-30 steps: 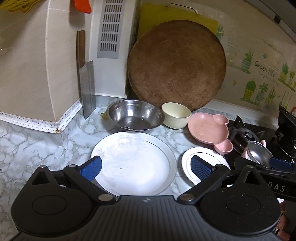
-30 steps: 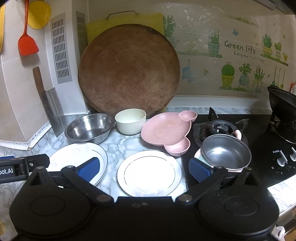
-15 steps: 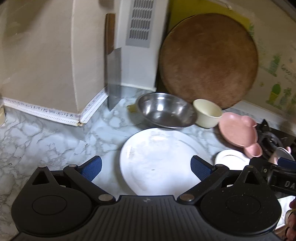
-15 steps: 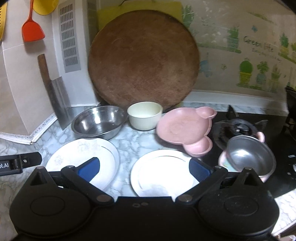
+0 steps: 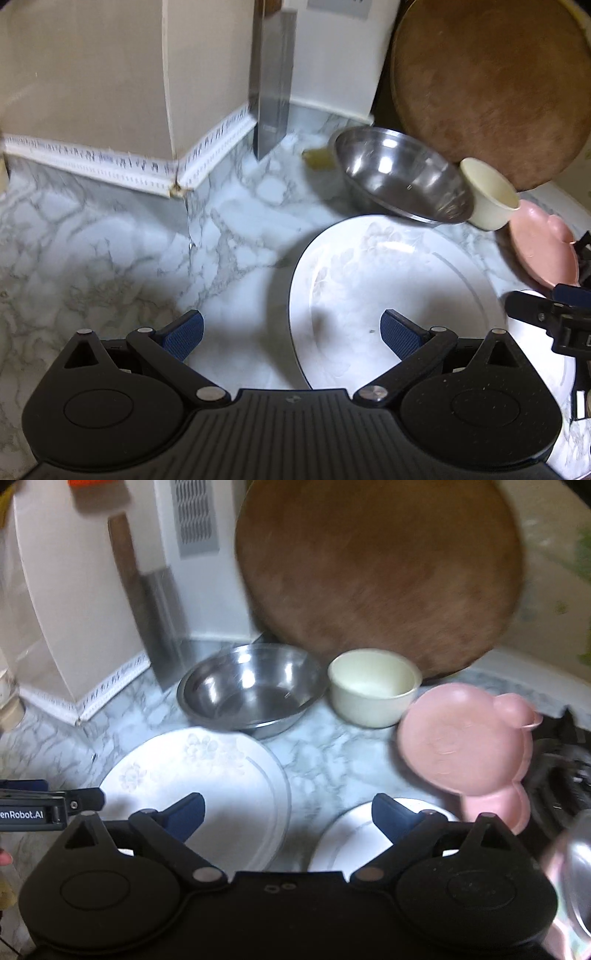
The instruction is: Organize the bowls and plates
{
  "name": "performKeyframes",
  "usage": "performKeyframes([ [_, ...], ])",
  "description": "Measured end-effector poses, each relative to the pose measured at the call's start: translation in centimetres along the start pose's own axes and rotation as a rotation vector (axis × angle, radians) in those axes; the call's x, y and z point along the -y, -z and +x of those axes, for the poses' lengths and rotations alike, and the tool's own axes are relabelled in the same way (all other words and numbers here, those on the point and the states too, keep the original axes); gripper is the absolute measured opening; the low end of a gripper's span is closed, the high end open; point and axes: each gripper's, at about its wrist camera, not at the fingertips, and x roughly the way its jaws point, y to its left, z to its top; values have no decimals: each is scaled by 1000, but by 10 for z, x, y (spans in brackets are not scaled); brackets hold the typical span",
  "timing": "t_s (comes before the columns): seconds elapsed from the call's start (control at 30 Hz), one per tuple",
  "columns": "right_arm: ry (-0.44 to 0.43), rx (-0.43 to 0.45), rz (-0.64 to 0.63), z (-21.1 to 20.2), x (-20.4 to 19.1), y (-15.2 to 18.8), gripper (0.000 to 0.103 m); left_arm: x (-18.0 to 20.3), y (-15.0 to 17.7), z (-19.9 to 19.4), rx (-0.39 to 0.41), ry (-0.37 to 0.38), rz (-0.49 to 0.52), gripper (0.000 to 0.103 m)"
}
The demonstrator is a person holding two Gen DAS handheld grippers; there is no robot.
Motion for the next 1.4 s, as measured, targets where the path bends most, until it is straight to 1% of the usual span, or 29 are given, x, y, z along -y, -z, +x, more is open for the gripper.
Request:
performKeyframes([
  [0.1, -9, -50, -17, 21, -1, -5, 94, -2, -2, 13, -27, -11, -9, 102],
  [0.13, -4, -65, -23, 28, -2, -7, 94, -4, -3, 16, -32, -2, -18, 102],
  [0.2, -33, -103, -29, 39, -4, -12, 94, -7, -4, 19, -43, 3, -38, 98],
  [0.23, -41, -120, -21, 45, -4, -14, 91, -9, -5, 21, -48, 6, -50, 97],
  [0.27, -45, -137, -10, 50, -3, -15, 82, -10, -6, 22, -51, 5, -60, 96],
  [0.3, -50, -158, 5, 55, -2, -17, 75, -12, -6, 23, -53, 2, -66, 95],
  [0.33, -54, -174, 23, 60, 1, -18, 75, -13, -7, 23, -52, 0, -70, 93],
  [0.37, -53, -182, 40, 63, 3, -18, 73, -13, -7, 23, -52, 1, -72, 89],
  [0.4, -62, -189, 53, 66, 6, -19, 68, -14, -8, 23, -55, 6, -73, 86],
  [0.47, -78, -205, 63, 71, 8, -19, 63, -14, -9, 26, -67, 14, -84, 69],
  [0.53, -81, -213, 66, 73, 9, -19, 59, -16, -9, 32, -98, 26, -99, 65],
  [0.57, -81, -216, 66, 74, 9, -19, 56, -17, -9, 34, -114, 38, -112, 60],
  [0.6, -85, -220, 70, 74, 9, -19, 53, -18, -8, 35, -122, 48, -121, 58],
  [0.63, -91, -224, 76, 74, 10, -18, 52, -18, -8, 35, -127, 58, -125, 54],
  [0.7, -102, -234, 82, 75, 11, -17, 44, -17, -7, 34, -128, 67, -121, 49],
  [0.77, -112, -240, 94, 75, 13, -16, 39, -16, -7, 35, -136, 78, -123, 38],
  [0.8, -119, -244, 104, 75, 13, -16, 35, -16, -6, 35, -139, 82, -127, 37],
  [0.83, -128, -251, 120, 75, 15, -15, 34, -16, -6, 35, -142, 86, -131, 32],
  [0.9, -152, -257, 140, 74, 17, -14, 27, -16, -6, 34, -145, 93, -134, 27],
  [0.97, -155, -256, 137, 73, 16, -13, 24, -16, -6, 32, -145, 103, -141, 18],
  [1.03, -150, -251, 137, 72, 17, -13, 21, -15, -5, 31, -145, 109, -139, 16],
  [1.1, -152, -249, 160, 72, 20, -11, 19, -15, -4, 29, -140, 105, -134, 15],
  [1.23, -158, -256, 167, 69, 19, -9, 18, -22, -2, 26, -142, 111, -154, 15],
  [1.4, -175, -256, 141, 62, 6, -6, 16, -36, 7, 13, -134, 102, -162, 14],
])
